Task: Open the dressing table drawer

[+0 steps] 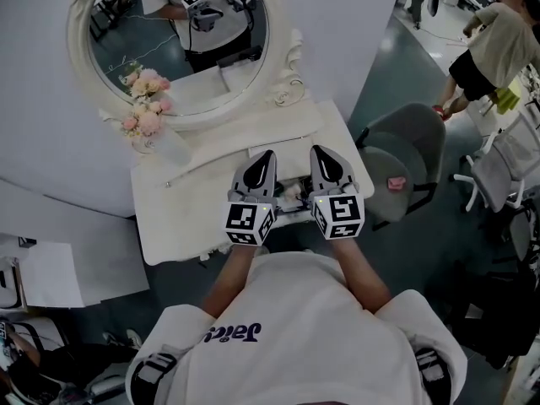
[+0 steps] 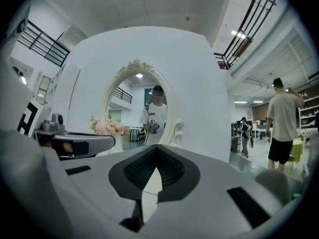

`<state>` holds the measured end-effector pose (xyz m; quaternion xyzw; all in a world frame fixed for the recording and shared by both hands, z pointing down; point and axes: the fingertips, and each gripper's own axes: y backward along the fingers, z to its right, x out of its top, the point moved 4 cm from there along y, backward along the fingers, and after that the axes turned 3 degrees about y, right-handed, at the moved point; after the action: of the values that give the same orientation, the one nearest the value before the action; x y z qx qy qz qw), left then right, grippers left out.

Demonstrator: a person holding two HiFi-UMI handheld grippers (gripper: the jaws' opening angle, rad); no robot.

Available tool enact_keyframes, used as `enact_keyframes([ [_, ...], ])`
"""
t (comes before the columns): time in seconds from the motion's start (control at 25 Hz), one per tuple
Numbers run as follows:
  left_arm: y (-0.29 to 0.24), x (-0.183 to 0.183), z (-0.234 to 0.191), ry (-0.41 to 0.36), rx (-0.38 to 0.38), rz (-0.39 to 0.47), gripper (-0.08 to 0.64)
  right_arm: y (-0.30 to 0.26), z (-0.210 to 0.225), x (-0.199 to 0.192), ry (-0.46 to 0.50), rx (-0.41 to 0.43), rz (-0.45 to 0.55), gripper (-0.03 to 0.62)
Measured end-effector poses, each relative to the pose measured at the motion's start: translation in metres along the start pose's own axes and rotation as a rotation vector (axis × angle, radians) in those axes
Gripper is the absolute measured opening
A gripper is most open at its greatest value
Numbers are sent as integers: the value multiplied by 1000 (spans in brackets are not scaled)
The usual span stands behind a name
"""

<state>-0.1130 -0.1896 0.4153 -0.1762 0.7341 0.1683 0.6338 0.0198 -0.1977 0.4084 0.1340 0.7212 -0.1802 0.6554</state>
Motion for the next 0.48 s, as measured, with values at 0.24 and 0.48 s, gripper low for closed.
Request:
enact_keyframes([
  [0.24,2,-5,-3,4,2,-14,15,-4,2,-2,-20,-14,4,6],
  [0.48,3,-18,-3,46,-8,-48,15,-5,-1,-9,-27,-11,-18,6],
])
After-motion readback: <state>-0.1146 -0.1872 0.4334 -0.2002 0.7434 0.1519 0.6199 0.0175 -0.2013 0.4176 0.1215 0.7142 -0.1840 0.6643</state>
